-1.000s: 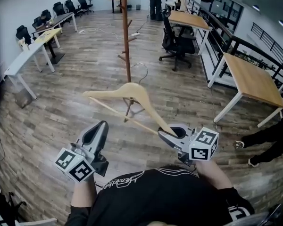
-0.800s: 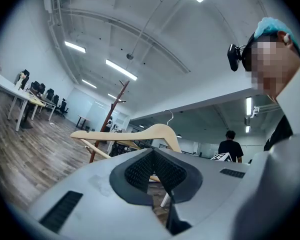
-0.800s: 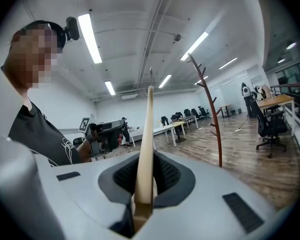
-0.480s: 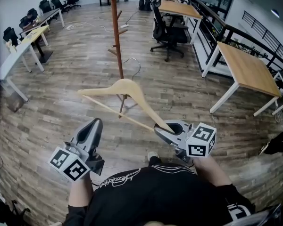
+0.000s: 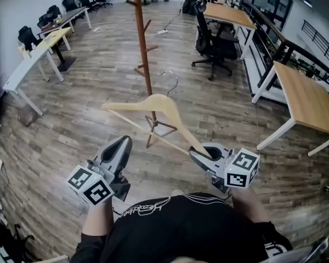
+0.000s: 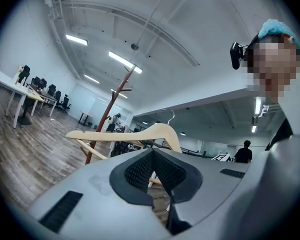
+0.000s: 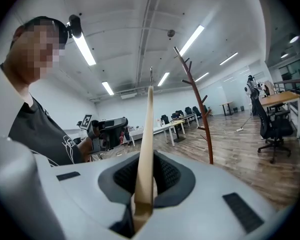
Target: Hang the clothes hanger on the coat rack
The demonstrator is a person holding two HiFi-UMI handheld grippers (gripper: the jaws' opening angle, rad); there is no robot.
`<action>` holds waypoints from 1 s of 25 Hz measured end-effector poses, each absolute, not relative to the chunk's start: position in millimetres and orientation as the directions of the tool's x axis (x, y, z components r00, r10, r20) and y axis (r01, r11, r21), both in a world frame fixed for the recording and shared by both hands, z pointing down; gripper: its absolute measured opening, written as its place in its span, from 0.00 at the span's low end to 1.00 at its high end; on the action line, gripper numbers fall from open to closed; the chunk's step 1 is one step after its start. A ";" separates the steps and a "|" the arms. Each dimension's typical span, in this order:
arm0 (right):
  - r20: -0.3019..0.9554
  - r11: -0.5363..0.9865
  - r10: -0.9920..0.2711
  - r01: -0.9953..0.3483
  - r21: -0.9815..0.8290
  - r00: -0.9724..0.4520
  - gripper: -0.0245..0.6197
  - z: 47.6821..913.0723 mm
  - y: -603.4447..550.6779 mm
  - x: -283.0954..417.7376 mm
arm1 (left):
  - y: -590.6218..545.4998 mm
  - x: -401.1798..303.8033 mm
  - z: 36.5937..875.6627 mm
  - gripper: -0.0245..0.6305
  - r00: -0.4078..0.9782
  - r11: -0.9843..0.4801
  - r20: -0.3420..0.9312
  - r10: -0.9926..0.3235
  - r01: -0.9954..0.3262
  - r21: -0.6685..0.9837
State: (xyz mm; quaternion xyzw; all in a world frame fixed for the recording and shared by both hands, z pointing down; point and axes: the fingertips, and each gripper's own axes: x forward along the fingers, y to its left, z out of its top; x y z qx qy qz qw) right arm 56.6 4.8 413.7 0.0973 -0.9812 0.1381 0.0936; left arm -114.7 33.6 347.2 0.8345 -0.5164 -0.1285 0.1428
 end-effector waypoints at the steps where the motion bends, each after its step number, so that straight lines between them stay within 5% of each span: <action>1: 0.209 0.945 -0.158 -0.209 -0.250 -0.965 0.14 412.6 -8.9 59.3 | 19.1 -110.9 345.6 0.05 0.432 -0.425 -0.068 -0.899 -0.825 0.371; 13: 0.193 0.961 -0.125 -0.167 -0.219 -0.973 0.14 401.5 -125.2 89.1 | -91.0 -73.1 325.8 0.05 0.400 -0.407 -0.092 -0.912 -0.854 0.325; 25: 0.170 0.968 -0.104 -0.139 -0.210 -0.980 0.14 395.8 -180.8 59.9 | -134.5 -106.3 326.4 0.05 0.363 -0.380 -0.115 -0.925 -0.864 0.330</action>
